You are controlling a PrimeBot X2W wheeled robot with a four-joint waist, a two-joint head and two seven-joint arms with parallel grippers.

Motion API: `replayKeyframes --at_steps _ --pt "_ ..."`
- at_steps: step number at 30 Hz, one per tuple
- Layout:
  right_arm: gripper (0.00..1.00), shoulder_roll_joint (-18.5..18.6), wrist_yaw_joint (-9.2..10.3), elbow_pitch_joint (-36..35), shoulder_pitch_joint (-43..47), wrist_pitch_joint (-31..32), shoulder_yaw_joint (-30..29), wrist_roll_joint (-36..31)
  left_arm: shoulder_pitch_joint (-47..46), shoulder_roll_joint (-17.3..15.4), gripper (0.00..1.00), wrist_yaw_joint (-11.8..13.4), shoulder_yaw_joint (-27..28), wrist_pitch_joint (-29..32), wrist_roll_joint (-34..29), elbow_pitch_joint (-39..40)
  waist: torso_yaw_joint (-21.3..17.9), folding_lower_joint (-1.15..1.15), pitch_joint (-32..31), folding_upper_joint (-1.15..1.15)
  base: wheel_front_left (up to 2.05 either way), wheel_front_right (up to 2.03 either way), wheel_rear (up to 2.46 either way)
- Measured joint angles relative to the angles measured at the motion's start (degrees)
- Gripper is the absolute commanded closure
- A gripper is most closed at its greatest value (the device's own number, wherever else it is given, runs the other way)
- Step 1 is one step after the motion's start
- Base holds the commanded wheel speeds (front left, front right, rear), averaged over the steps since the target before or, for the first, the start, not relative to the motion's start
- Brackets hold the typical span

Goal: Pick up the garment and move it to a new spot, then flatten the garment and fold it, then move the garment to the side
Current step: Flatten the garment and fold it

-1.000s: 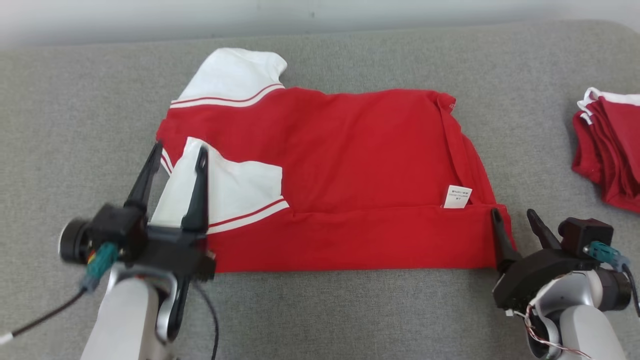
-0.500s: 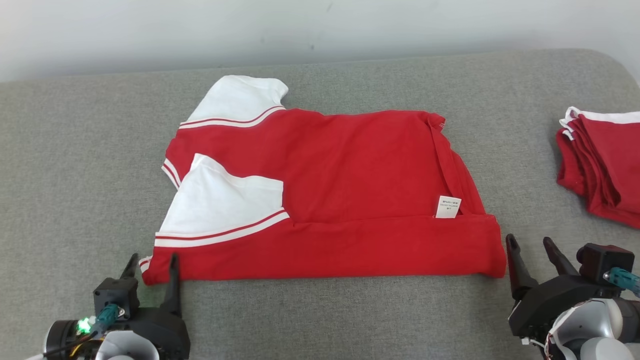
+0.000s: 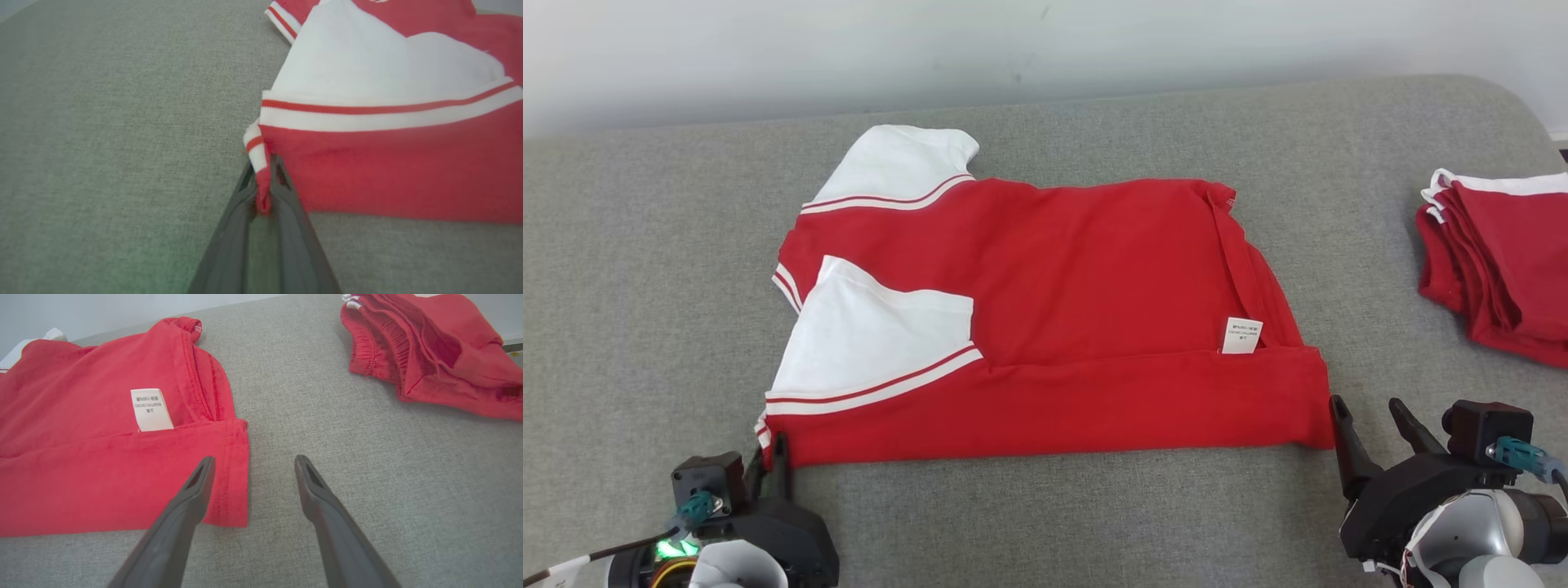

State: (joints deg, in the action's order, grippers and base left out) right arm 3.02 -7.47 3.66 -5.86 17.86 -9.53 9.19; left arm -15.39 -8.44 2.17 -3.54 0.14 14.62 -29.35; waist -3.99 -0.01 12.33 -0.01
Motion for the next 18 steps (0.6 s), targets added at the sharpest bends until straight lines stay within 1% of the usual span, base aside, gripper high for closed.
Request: replayKeyframes --at_steps 6,13,16,18 --pt "0.0 0.0 0.0 1.7 -1.0 1.7 -1.3 -1.3 0.4 0.0 1.0 0.0 0.0 0.3 0.7 0.8 0.0 0.0 0.3 0.0 0.0 0.0 0.0" --pt "0.0 -0.1 0.0 6.2 -2.8 4.3 0.7 -0.1 1.0 0.1 1.0 0.2 -0.4 -0.1 1.2 1.8 0.8 0.0 0.7 0.0 0.0 0.0 0.0" --pt "0.0 0.0 0.0 7.9 -3.1 6.0 1.5 -1.4 1.1 0.1 1.0 0.2 -0.7 -0.1 1.3 2.0 1.3 0.01 0.8 0.01 0.0 0.0 0.0" --pt "0.0 0.0 0.0 8.4 -3.7 6.4 2.0 -0.7 1.3 0.1 1.0 0.2 -0.8 -0.1 1.4 2.2 1.7 0.01 0.9 0.01 0.0 0.0 0.0"
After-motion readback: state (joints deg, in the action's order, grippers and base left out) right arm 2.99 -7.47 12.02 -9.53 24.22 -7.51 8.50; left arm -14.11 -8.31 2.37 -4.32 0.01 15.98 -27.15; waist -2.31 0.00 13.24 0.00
